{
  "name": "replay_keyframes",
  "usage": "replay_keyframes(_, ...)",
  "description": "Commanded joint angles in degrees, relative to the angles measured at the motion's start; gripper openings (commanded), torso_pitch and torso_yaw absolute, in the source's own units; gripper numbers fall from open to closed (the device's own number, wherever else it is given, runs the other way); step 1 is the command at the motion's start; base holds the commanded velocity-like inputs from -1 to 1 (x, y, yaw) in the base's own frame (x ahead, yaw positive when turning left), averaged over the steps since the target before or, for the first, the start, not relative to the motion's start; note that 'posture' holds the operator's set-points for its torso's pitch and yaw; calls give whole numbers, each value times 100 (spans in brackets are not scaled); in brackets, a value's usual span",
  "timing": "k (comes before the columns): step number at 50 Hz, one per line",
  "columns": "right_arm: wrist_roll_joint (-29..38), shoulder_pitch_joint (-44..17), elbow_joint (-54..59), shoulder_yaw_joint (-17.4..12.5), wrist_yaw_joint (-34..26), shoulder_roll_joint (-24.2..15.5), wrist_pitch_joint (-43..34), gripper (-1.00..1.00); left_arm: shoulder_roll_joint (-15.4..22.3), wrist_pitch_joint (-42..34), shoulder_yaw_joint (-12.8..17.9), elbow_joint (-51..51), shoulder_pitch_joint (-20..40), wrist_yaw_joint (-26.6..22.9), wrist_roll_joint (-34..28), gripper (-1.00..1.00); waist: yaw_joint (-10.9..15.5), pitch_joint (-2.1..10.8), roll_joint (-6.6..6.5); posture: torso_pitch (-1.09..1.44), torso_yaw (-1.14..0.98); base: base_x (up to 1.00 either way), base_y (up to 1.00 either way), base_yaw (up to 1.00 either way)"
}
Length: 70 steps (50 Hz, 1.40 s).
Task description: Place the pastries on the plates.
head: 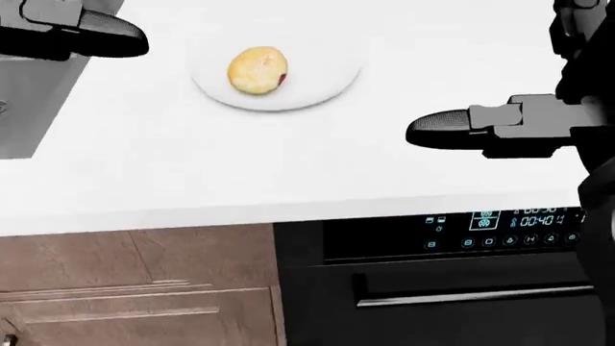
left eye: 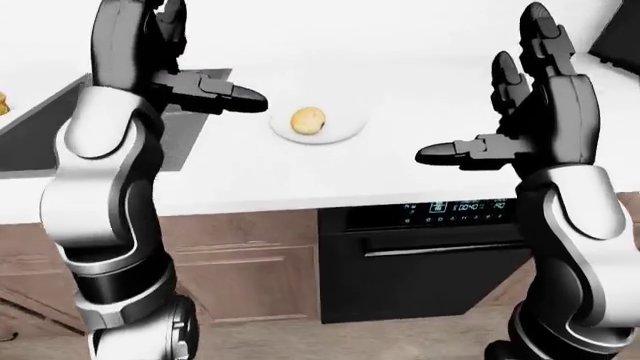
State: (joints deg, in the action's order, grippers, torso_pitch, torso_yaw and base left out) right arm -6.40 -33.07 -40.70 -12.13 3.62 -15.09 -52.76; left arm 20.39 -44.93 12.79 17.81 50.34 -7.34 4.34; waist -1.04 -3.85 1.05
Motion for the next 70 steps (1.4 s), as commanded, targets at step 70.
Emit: replay_keyframes(70,82,238,-146,276,-135,337,723,100,-114,1047,172,1166,-1847,433,-290,100,28,272,85,0,0,16,63,0)
